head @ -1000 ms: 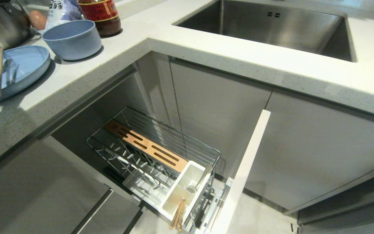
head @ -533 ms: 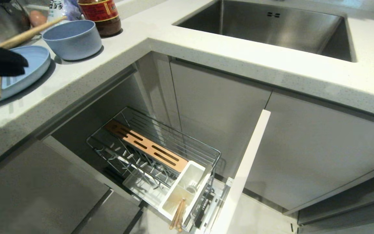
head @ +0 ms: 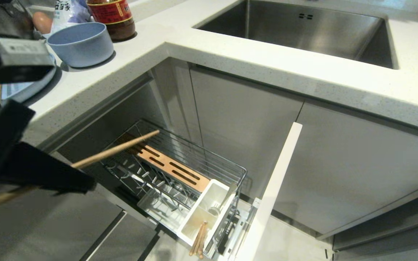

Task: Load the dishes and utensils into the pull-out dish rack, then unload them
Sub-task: Pick up the chopsticks and place it in the cupboard

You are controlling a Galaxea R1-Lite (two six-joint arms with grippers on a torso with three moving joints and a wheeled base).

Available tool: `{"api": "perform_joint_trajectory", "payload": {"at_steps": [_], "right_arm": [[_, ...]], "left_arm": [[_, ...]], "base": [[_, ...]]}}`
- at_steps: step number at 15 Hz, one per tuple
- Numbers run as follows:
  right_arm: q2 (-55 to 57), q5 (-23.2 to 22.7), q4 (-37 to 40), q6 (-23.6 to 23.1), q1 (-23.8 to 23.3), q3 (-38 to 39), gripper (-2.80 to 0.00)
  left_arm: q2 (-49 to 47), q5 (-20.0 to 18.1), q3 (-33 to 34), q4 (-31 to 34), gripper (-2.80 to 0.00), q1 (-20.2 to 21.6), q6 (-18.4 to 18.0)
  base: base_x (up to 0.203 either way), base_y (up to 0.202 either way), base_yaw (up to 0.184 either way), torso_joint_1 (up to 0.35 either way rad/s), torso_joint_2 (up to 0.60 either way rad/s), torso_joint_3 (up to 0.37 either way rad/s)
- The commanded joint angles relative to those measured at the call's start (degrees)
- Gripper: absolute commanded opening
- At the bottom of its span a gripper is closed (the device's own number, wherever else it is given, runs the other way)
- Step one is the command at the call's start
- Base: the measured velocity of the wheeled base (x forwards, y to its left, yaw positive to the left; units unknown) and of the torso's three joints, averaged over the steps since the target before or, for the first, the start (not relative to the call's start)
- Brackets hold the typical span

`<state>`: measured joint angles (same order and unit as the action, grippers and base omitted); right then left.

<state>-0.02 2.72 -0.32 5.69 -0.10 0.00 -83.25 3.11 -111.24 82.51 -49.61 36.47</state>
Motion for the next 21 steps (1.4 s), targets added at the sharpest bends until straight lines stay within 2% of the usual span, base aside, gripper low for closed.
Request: {"api": "perform_joint_trajectory", "payload": {"at_steps": [1, 3, 6, 9, 12, 16, 21], "right_arm": [[-0.24, 0.01, -0.03, 0.02, 0.01, 0.0, -2.8], [-0.24, 0.01, -0.03, 0.02, 0.01, 0.0, -2.8], [-0.24, 0.01, -0.03, 0.02, 0.01, 0.0, -2.8], [-0.24, 0.01, -0.03, 0.02, 0.01, 0.0, -2.8], [-0.24, 0.01, -0.03, 0.02, 0.01, 0.0, -2.8], [-0.24, 0.01, -0.03, 0.02, 0.01, 0.0, -2.8], [-0.15, 0.01, -0.03, 0.02, 0.01, 0.0, -2.8]], "left_arm": [[-6.72, -0.54, 0.01, 4.72, -2.8, -0.83, -2.06], [-9.71, -3.11, 0.36, 5.11, -2.8, -1.0, -3.52], [-13.87, -4.22, 2.88, 5.15, -2.8, -1.01, -4.86], [-17.15, -4.34, 6.41, 5.15, -2.8, -1.01, -7.43], [-20.22, -4.35, 10.16, 5.15, -2.8, -0.89, -11.96], [-25.67, -4.39, 12.01, 5.15, -2.8, -0.1, -13.08], [-28.98, -4.43, 12.54, 4.44, -2.8, 3.13, -19.06]], "base": [[0.0, 0.0, 0.0, 0.0, 0.0, 0.0], [0.0, 0.0, 0.0, 0.0, 0.0, 0.0], [0.0, 0.0, 0.0, 0.0, 0.0, 0.0], [0.0, 0.0, 0.0, 0.0, 0.0, 0.0], [0.0, 0.0, 0.0, 0.0, 0.0, 0.0], [0.0, 0.0, 0.0, 0.0, 0.0, 0.0], [0.0, 0.0, 0.0, 0.0, 0.0, 0.0]]}}
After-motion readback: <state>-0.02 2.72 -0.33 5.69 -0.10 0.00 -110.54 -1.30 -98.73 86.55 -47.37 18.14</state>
